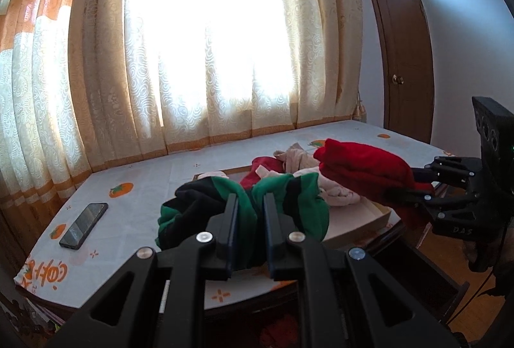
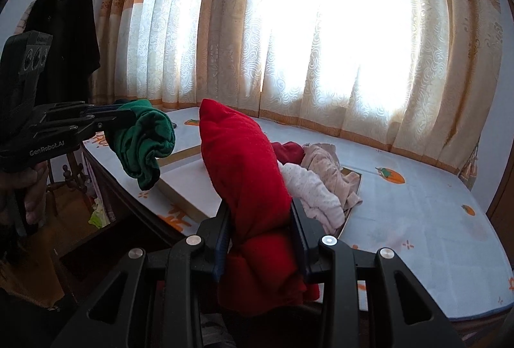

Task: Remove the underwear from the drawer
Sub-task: 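Carry both held garments over the cardboard tray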

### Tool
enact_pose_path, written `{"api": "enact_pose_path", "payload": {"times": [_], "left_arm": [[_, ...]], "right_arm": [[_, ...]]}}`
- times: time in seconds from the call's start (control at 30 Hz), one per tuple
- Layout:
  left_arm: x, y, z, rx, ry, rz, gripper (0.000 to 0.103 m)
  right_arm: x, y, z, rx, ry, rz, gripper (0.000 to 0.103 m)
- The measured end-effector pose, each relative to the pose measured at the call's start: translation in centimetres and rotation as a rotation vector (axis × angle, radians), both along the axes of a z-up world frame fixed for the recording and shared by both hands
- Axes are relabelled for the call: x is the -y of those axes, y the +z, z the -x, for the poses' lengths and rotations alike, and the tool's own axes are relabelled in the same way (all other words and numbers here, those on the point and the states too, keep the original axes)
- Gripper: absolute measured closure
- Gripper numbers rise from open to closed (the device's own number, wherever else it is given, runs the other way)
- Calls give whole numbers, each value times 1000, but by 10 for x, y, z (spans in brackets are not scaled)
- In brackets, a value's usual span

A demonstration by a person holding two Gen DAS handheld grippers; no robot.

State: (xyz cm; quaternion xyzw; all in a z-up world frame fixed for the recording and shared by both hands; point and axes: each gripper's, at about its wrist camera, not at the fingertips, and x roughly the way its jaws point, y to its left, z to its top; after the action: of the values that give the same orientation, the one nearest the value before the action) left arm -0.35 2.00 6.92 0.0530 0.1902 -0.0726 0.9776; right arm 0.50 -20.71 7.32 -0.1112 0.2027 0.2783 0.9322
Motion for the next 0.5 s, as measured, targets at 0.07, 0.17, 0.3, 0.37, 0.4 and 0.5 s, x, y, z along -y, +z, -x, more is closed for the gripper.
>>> {"api": "enact_pose_path", "payload": {"times": [0.07, 0.17, 0.3, 0.37, 0.4, 0.5], "left_arm": [[-1, 0, -6, -4, 1, -3, 91], [-4, -1, -15, -12, 6, -4, 91], [-4, -2, -25, -19, 8, -11, 91], [-5, -2, -30, -23, 7, -10, 91], [-5, -3, -32, -26, 7, -7, 91], [-8, -5, -41, -44, 8, 5, 91]], "right_arm": [[-2, 1, -4, 3, -1, 9, 66], [-6, 4, -10, 10, -3, 16, 66], [-10, 8, -20, 10, 1, 24, 66], [-12, 8, -25, 7, 2, 32, 66], [-14, 8, -28, 4, 3, 35, 66], [-18, 6, -38, -10, 3, 44, 66]]}}
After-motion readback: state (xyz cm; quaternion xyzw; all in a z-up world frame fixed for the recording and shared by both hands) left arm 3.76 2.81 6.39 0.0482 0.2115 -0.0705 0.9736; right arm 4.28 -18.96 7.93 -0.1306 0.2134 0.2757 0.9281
